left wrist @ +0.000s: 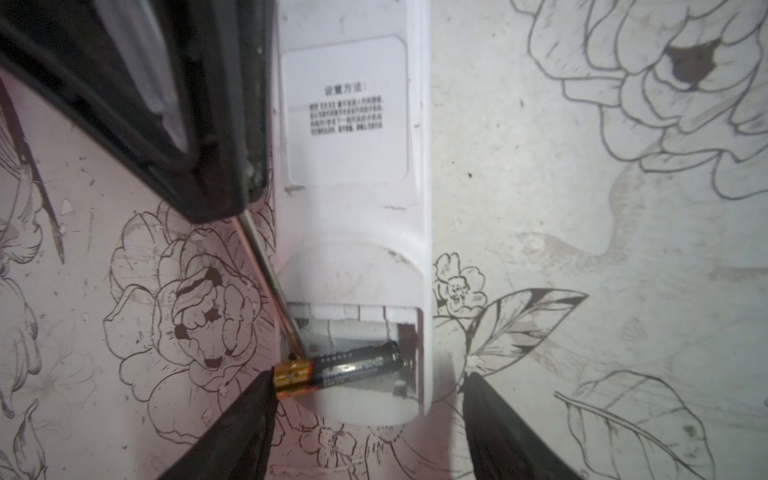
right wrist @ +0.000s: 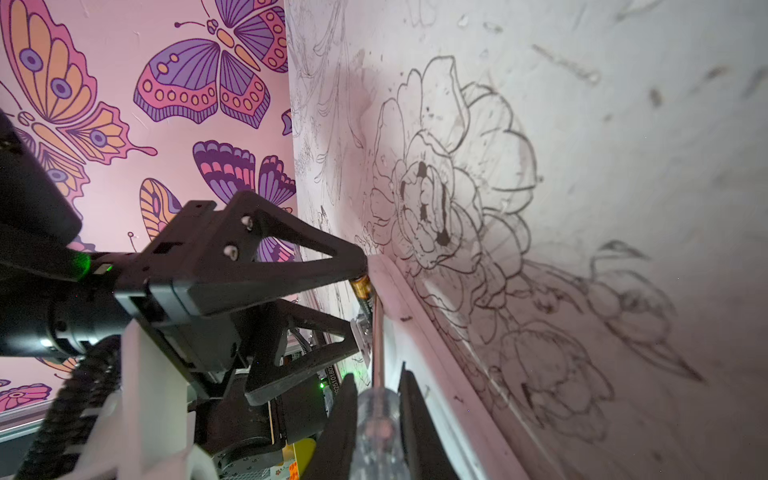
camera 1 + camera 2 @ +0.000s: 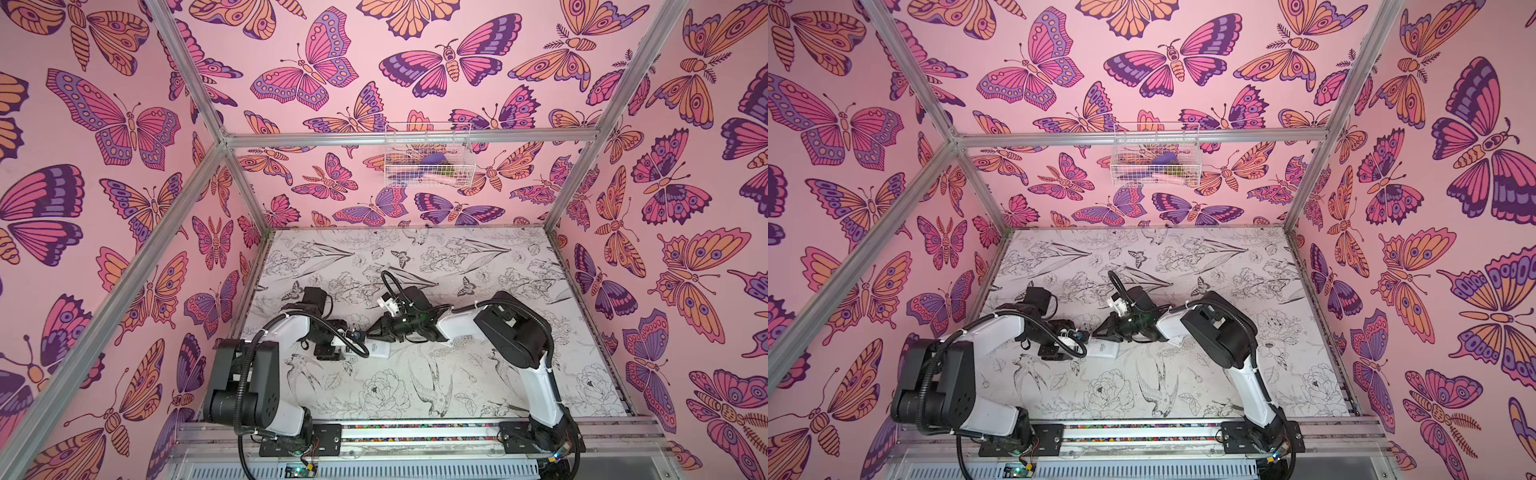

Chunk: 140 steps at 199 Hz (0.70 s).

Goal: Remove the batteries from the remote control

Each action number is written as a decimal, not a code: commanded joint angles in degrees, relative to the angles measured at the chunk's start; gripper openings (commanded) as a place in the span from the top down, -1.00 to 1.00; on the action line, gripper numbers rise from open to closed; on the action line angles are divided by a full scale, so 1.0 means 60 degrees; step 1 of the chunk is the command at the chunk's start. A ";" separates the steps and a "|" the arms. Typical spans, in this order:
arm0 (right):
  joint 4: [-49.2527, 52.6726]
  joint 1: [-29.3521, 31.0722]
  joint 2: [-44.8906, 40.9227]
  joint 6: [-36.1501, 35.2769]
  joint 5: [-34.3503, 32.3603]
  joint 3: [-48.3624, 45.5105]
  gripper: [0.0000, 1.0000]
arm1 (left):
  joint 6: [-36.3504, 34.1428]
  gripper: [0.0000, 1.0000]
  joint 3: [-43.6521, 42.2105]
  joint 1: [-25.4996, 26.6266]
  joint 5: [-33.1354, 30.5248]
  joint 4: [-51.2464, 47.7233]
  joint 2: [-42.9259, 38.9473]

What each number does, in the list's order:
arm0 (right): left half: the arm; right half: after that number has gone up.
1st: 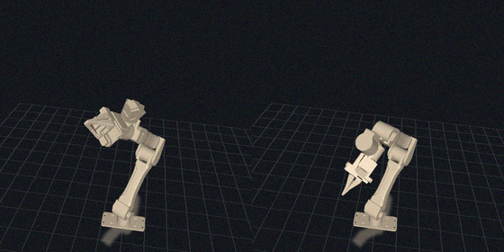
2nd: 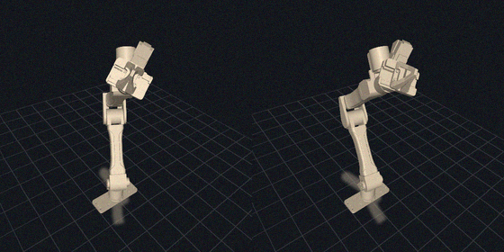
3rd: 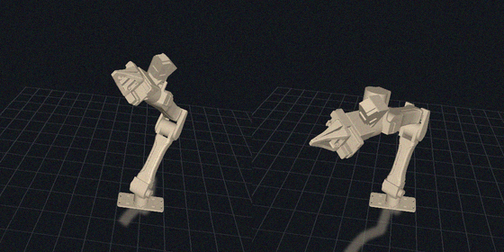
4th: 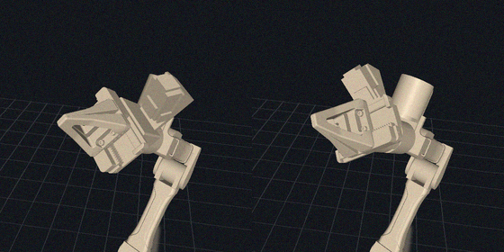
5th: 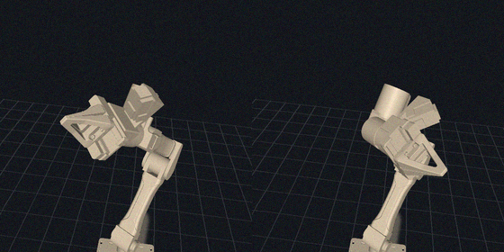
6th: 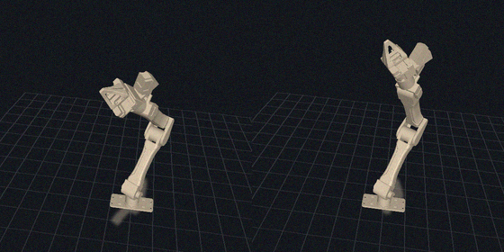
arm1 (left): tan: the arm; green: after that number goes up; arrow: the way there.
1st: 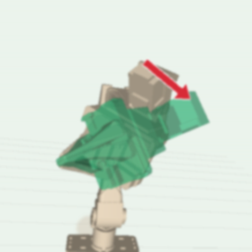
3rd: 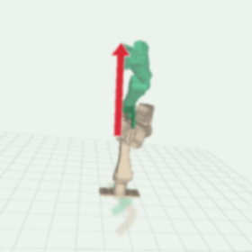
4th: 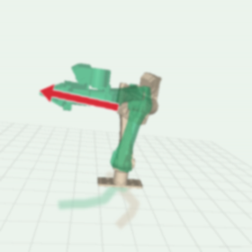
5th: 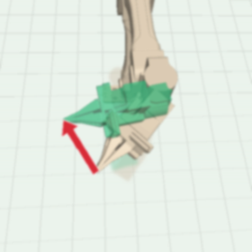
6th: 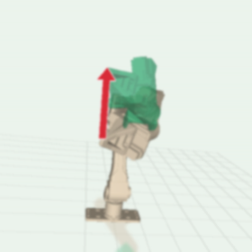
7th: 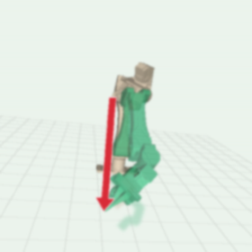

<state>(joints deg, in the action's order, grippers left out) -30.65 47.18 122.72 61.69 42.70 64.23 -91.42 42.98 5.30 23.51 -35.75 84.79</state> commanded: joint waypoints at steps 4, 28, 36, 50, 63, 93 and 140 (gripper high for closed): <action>-0.0279 0.0000 0.0202 -0.0019 0.0076 -0.0002 1.00 | -0.0072 -0.49 0.0146 0.0068 0.0087 -0.0771 -0.0204; -0.0344 0.0078 0.0236 -0.0108 0.0260 0.0116 1.00 | -0.0070 -0.50 0.0161 0.0085 0.0064 -0.0798 -0.0112; -0.0310 0.0086 0.0247 -0.0117 0.0320 0.0153 1.00 | -0.0012 -0.48 0.0210 0.0115 0.0070 -0.0800 -0.0056; -0.0324 0.0095 0.0204 -0.0131 0.0332 0.0122 1.00 | 0.0082 -0.42 0.0294 0.0128 0.0081 -0.0822 -0.0008; -0.0360 0.0107 0.0173 -0.0173 0.0405 0.0109 1.00 | 0.0062 -0.33 0.0344 0.0142 0.0004 -0.0816 0.0065; -0.0347 0.0120 0.0075 -0.0232 0.0545 0.0080 1.00 | 0.0198 -0.26 0.0511 0.0180 0.0003 -0.0821 0.0162; -0.0636 0.0164 0.0026 -0.0235 0.0658 -0.0013 1.00 | 0.0068 -0.24 0.0468 0.0244 0.0040 -0.0829 0.0184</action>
<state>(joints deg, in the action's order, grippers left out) -31.14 47.51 123.00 61.08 45.12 64.23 -90.80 45.41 6.42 22.90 -38.61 85.21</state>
